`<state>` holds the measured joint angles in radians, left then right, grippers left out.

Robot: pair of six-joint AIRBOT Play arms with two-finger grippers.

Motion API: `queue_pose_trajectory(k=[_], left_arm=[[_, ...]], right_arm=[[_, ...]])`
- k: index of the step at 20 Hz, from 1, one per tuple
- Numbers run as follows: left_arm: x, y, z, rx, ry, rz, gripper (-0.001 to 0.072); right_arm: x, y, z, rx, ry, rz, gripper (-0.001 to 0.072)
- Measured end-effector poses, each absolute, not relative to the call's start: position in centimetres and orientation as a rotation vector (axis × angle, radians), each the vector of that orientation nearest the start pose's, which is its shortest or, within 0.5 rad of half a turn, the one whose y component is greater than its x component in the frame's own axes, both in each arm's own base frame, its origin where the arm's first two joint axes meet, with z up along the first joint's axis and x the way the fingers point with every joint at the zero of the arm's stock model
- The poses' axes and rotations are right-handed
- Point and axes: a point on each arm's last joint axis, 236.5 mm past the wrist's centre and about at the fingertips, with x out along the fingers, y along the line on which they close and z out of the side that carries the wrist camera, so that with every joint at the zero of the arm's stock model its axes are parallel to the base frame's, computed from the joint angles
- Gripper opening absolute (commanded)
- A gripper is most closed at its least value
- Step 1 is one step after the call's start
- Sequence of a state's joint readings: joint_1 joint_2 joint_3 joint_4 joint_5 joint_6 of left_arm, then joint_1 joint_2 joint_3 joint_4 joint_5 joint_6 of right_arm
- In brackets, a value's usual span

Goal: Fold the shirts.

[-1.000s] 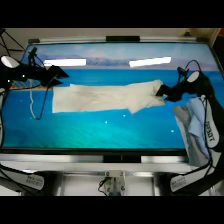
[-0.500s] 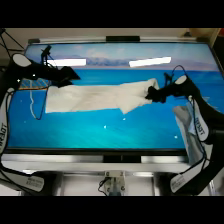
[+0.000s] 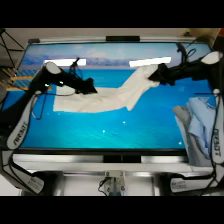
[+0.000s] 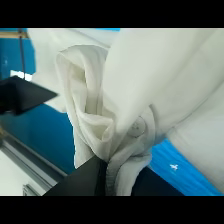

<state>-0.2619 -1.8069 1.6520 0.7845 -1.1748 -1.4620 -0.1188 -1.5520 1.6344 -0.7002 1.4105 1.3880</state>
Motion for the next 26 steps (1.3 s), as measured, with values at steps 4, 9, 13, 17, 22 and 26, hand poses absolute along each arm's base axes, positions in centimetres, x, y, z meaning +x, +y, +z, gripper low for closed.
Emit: queue_pose_trajectory(k=[4, 9, 13, 17, 22, 26], left_arm=[[42.4, -36.3, -1.8, -0.504, 1.356, -0.763, 0.003], [39.4, -45.2, -2.2, -0.615, 1.316, -0.833, 0.0027], [41.4, -41.4, -2.0, -0.523, 1.292, -0.772, 0.0026], [46.5, -27.2, 1.3, -0.366, 1.237, -0.538, 0.0027], [48.8, -5.8, 12.2, -0.38, 1.011, -0.162, 0.0028], [45.4, 2.9, 19.1, -0.402, 0.864, 0.007, 0.0029]], right_arm=[[40.8, 13.2, 19.5, 0.536, 1.065, 0.677, 0.0064], [37.8, 14.4, 21.5, 0.47, 1.073, 0.661, 0.0063], [37.9, 15.4, 19.1, 0.372, 1.13, 0.606, 0.0064], [40.2, 19.3, 15.9, 0.326, 1.138, 0.621, 0.0063], [42.2, 29.6, 9.7, 0.302, 1.145, 0.723, 0.0227], [42.2, 37.7, 3.6, 0.34, 1.157, 0.764, 0.0665]])
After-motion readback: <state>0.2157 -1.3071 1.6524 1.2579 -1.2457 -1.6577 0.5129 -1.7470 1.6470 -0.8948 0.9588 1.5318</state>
